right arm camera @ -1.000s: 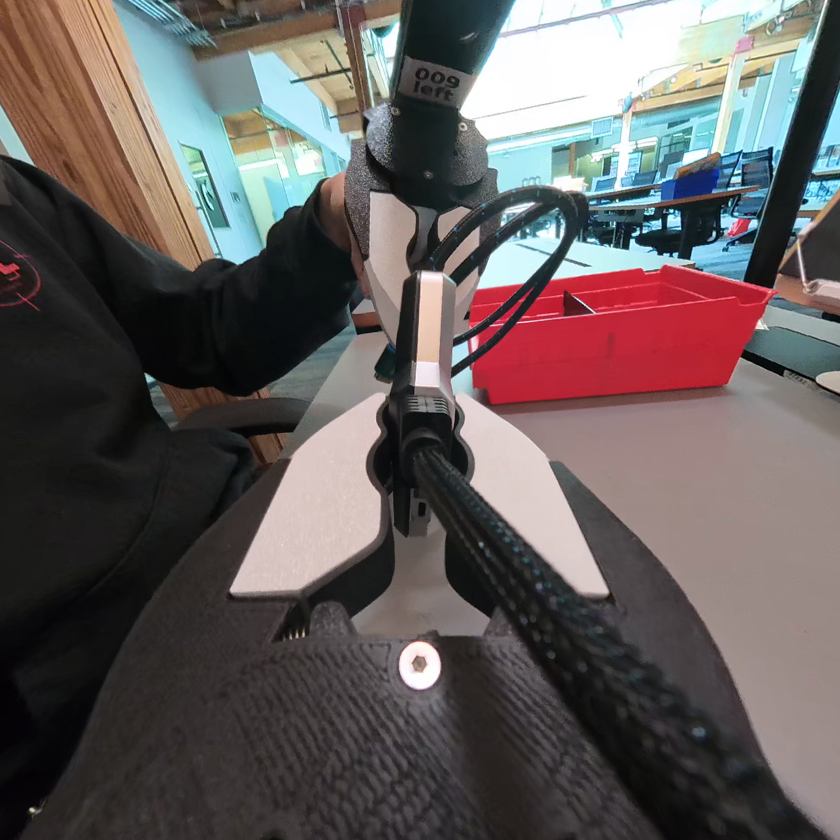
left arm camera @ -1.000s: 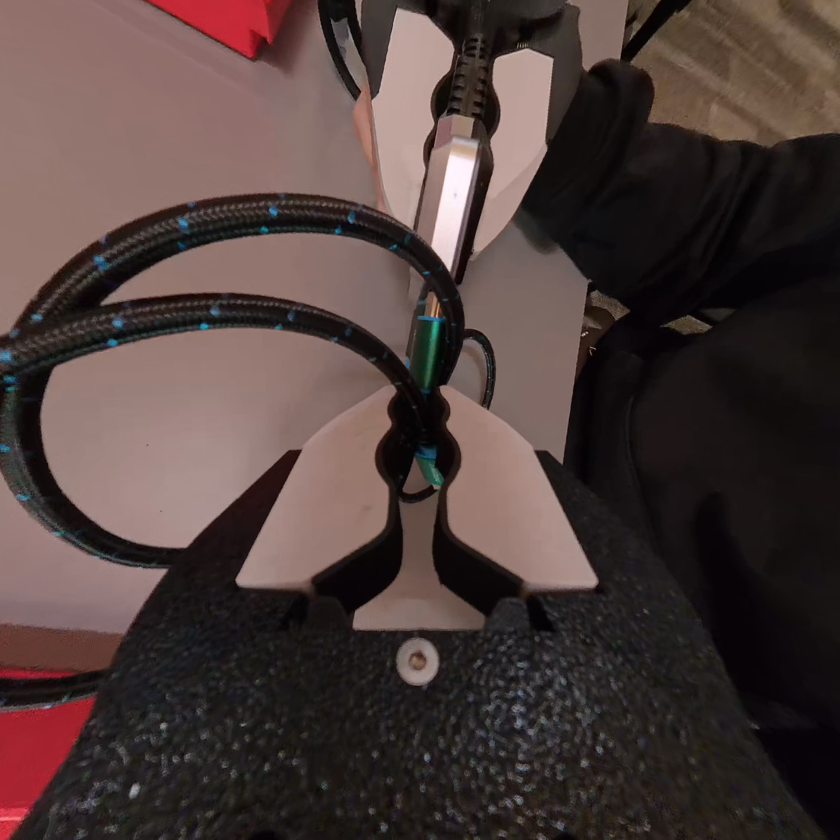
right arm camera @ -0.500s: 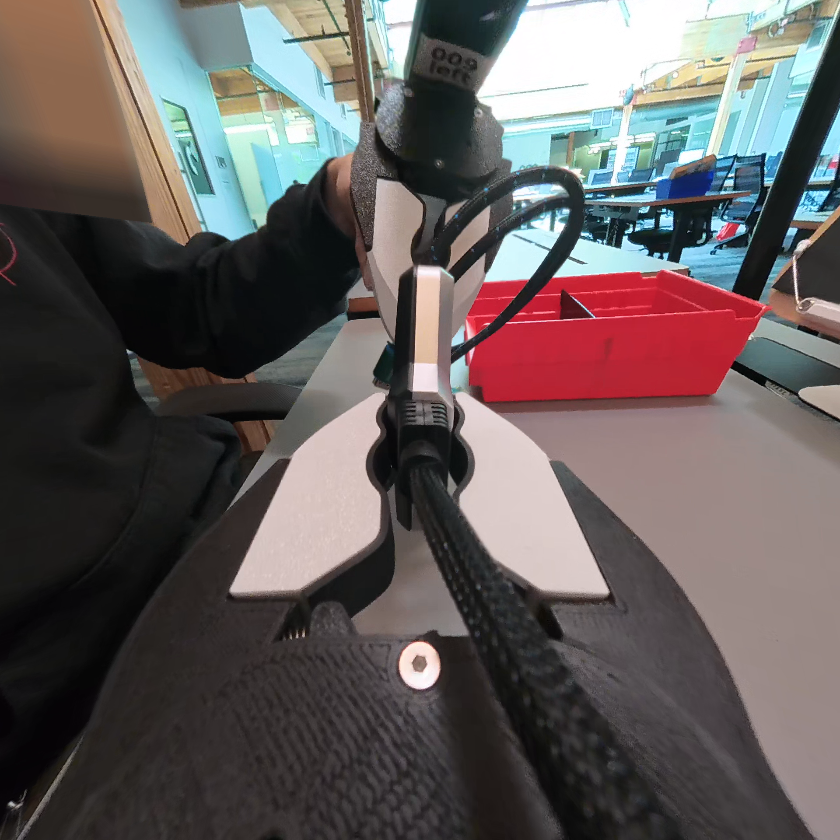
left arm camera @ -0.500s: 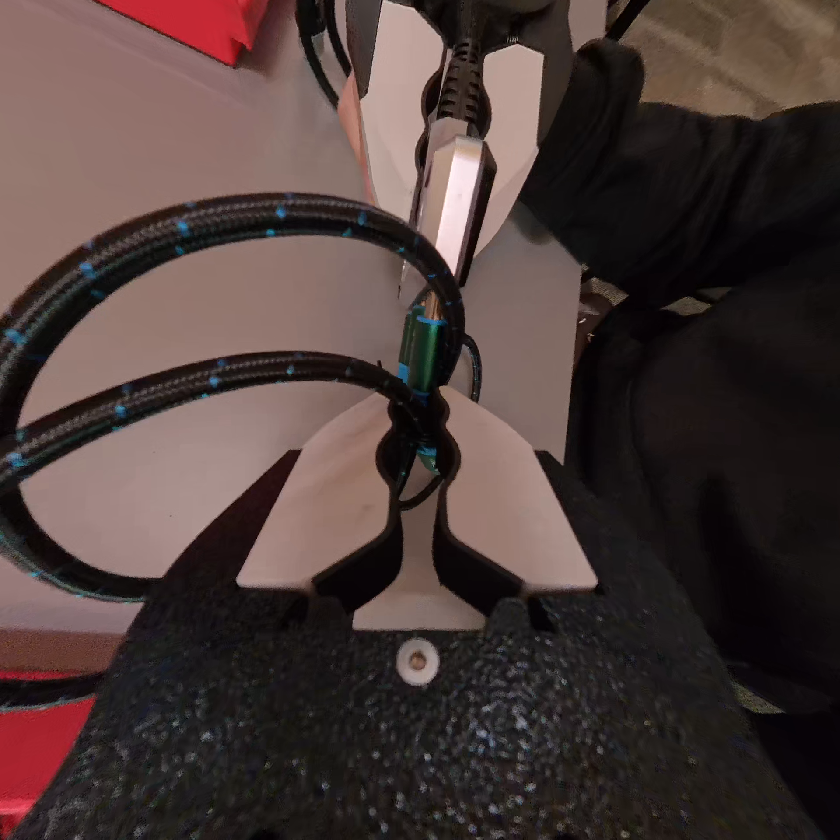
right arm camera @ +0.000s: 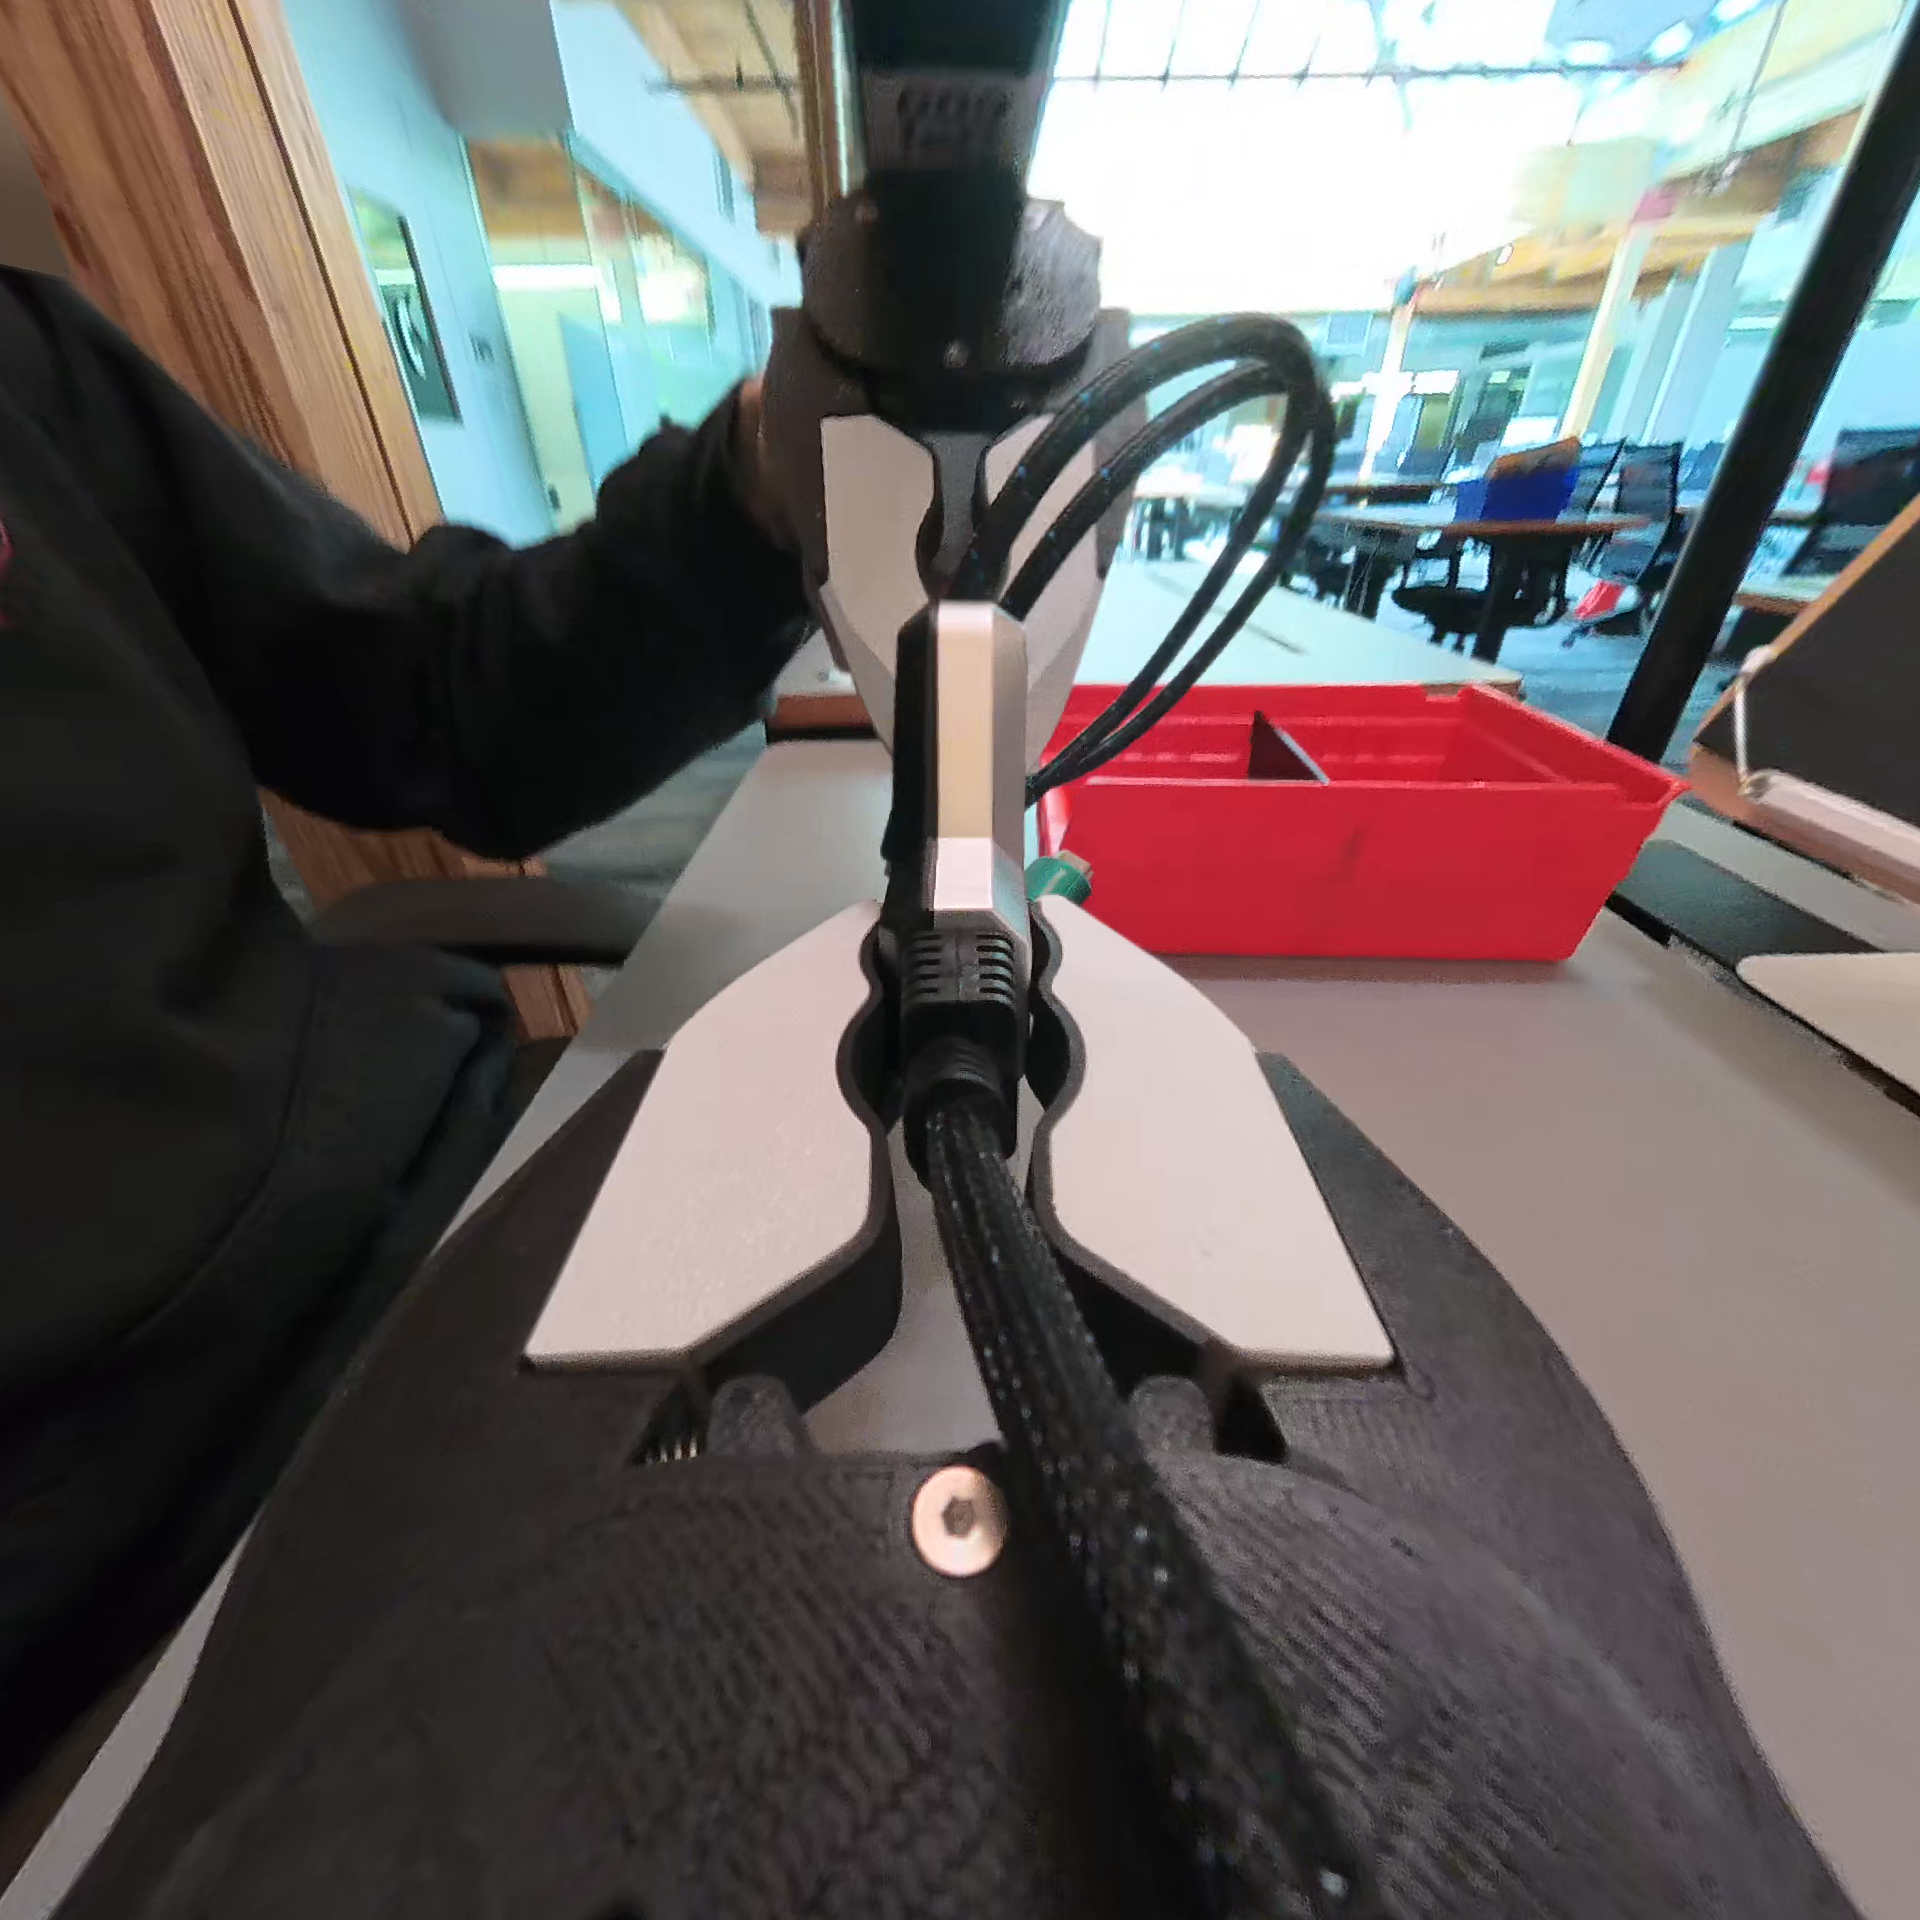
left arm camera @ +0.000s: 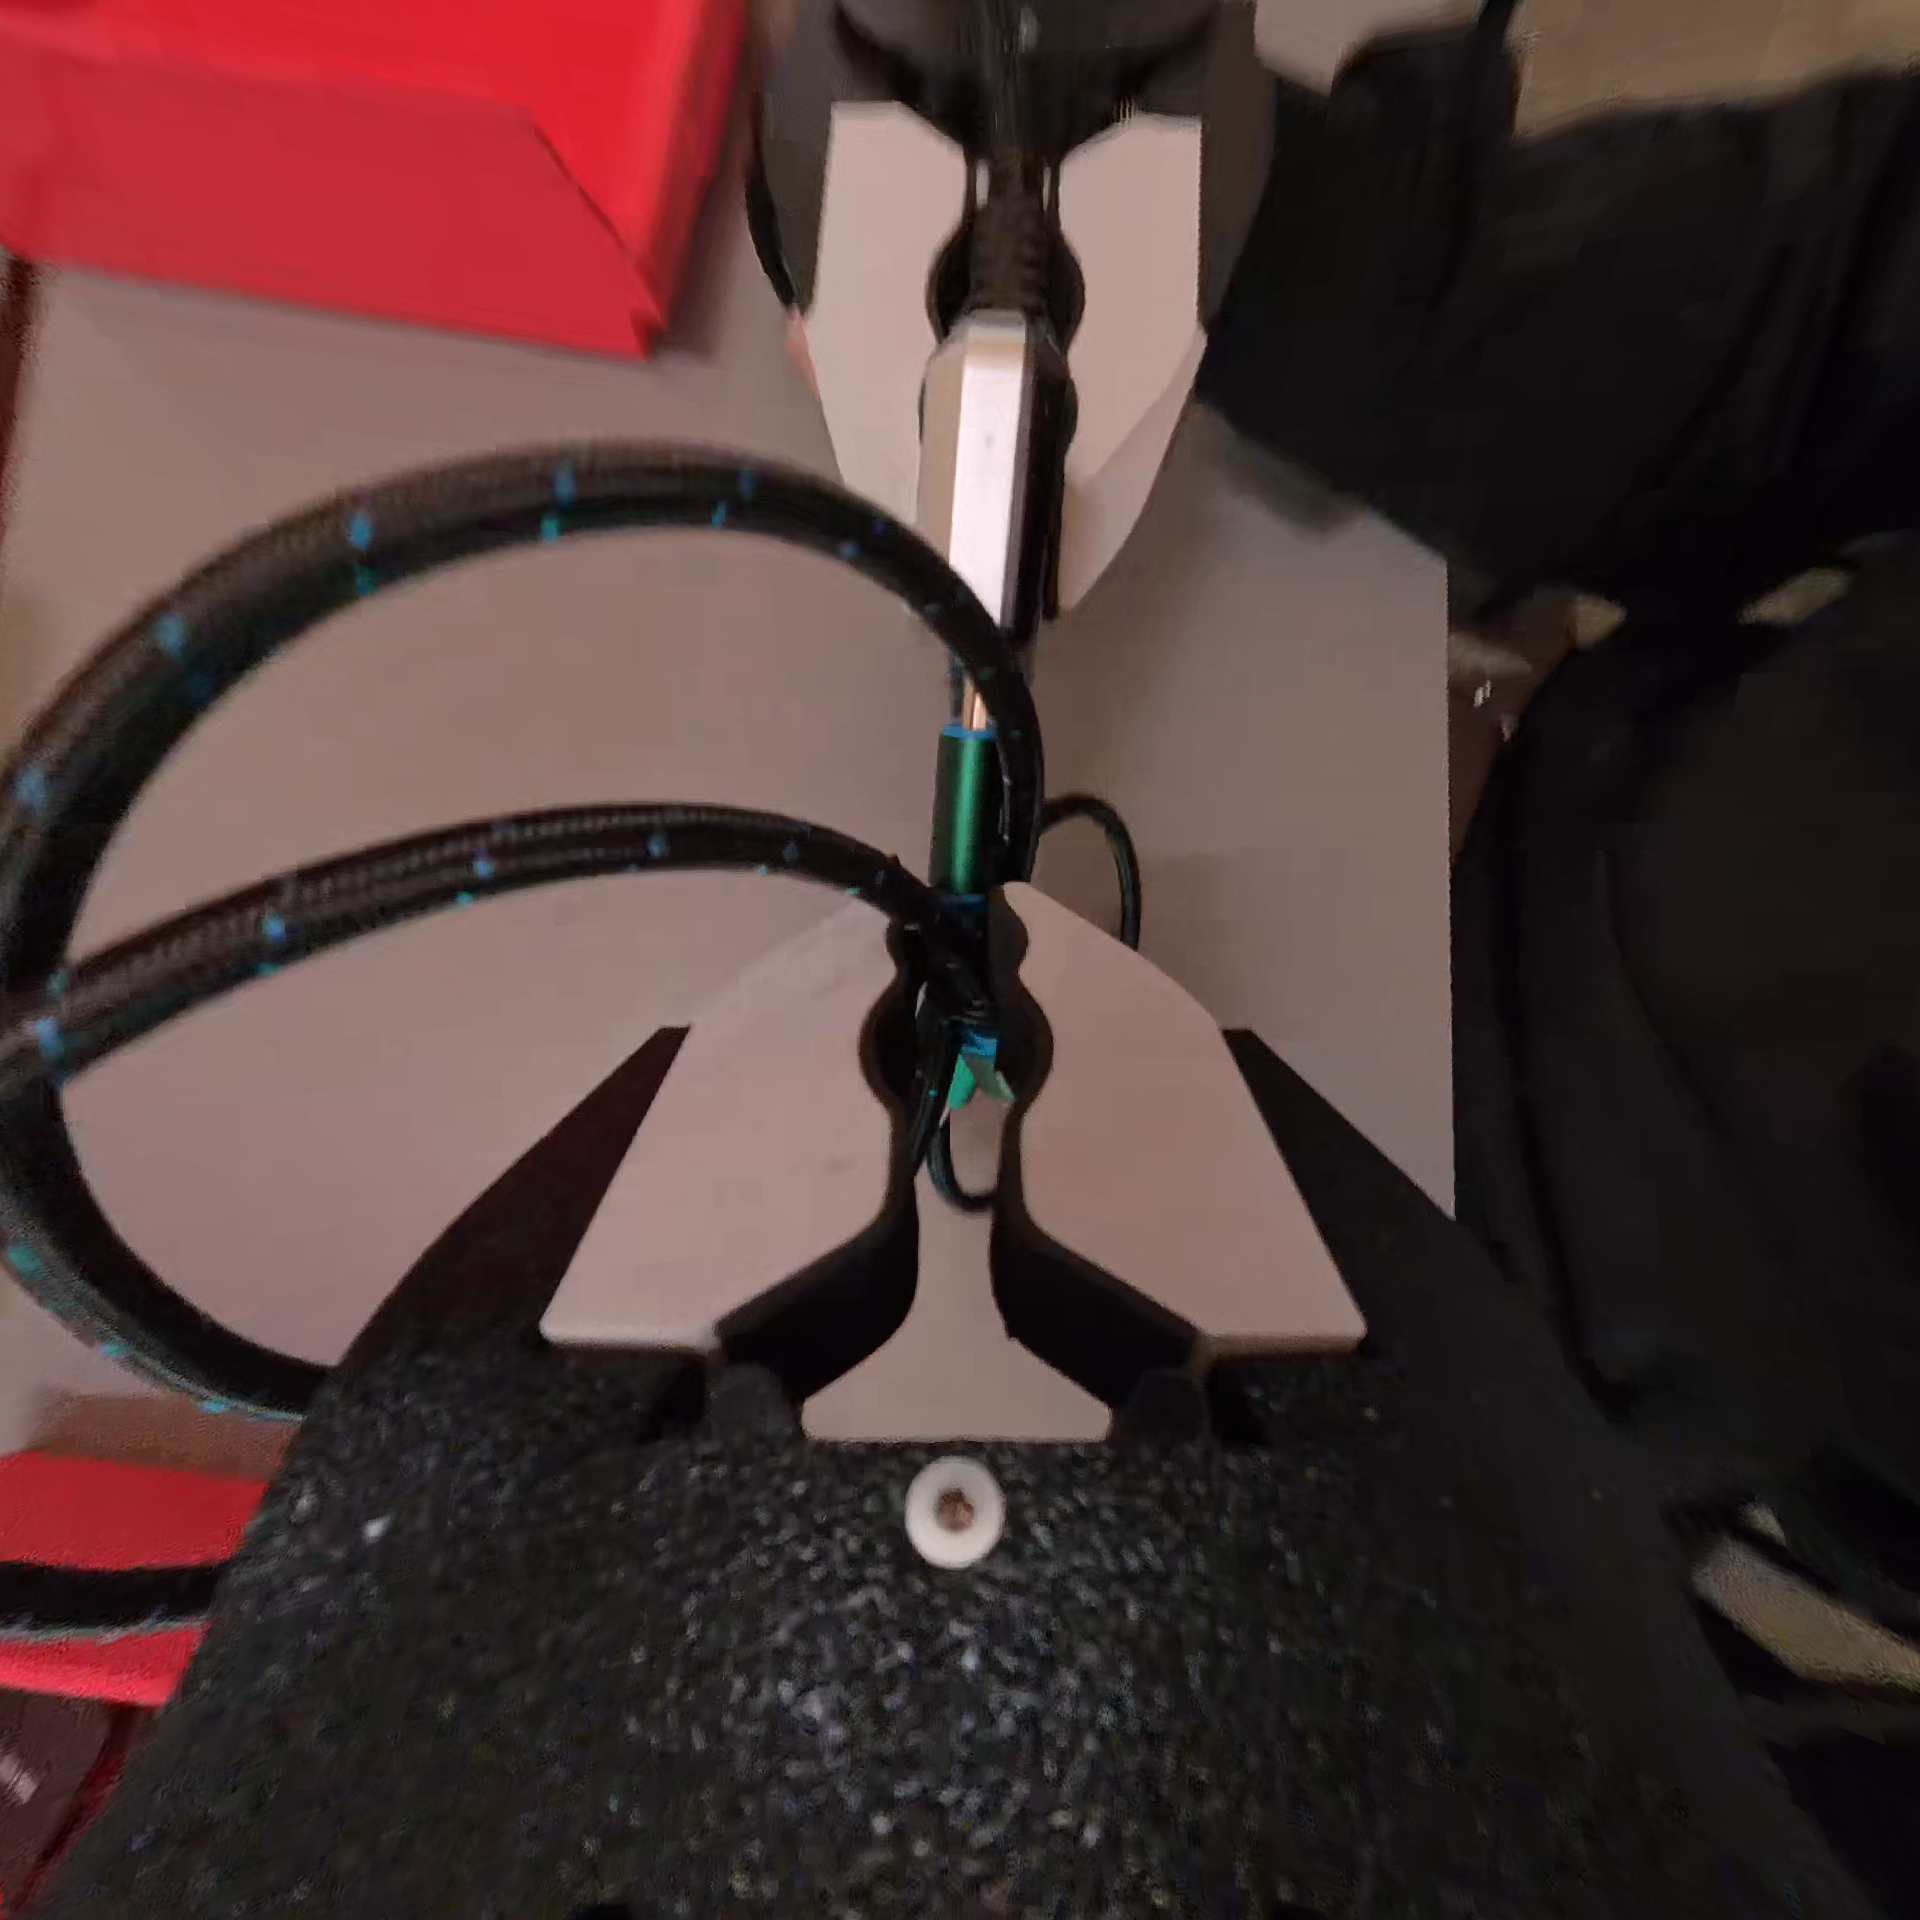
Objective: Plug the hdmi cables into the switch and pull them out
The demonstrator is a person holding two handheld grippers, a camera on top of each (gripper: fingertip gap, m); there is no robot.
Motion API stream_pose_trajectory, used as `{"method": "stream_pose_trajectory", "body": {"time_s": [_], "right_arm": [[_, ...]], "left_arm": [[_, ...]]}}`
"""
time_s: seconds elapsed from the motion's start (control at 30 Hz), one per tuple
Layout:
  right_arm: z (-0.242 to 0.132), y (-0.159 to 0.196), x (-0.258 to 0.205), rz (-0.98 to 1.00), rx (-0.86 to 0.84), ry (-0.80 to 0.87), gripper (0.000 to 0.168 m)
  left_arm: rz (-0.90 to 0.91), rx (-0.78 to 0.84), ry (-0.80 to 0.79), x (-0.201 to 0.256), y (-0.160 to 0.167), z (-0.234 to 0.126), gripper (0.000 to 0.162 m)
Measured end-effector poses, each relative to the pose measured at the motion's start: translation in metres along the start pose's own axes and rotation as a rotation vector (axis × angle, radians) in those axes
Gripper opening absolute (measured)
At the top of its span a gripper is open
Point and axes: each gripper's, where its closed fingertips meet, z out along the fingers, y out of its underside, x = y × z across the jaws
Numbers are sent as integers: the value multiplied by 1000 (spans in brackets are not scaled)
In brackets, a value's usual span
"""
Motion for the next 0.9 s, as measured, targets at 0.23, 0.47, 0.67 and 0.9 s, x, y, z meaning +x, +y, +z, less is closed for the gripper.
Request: {"method": "stream_pose_trajectory", "body": {"time_s": [0.23, 0.47, 0.67, 0.9], "right_arm": [[-1, -16, -2, 17, 117, -22, 22], [-1, -18, -4, 23, 155, -44, 23], [0, -16, -5, 71, 143, -68, 23], [5, 0, -12, 92, 31, -109, 23]], "left_arm": [[46, 352, -66, 5, -21, -12, 11], [82, 451, -135, 7, -26, -15, 11], [37, 424, -98, 8, -25, -15, 11], [48, 129, -13, 13, -5, -6, 10]]}}
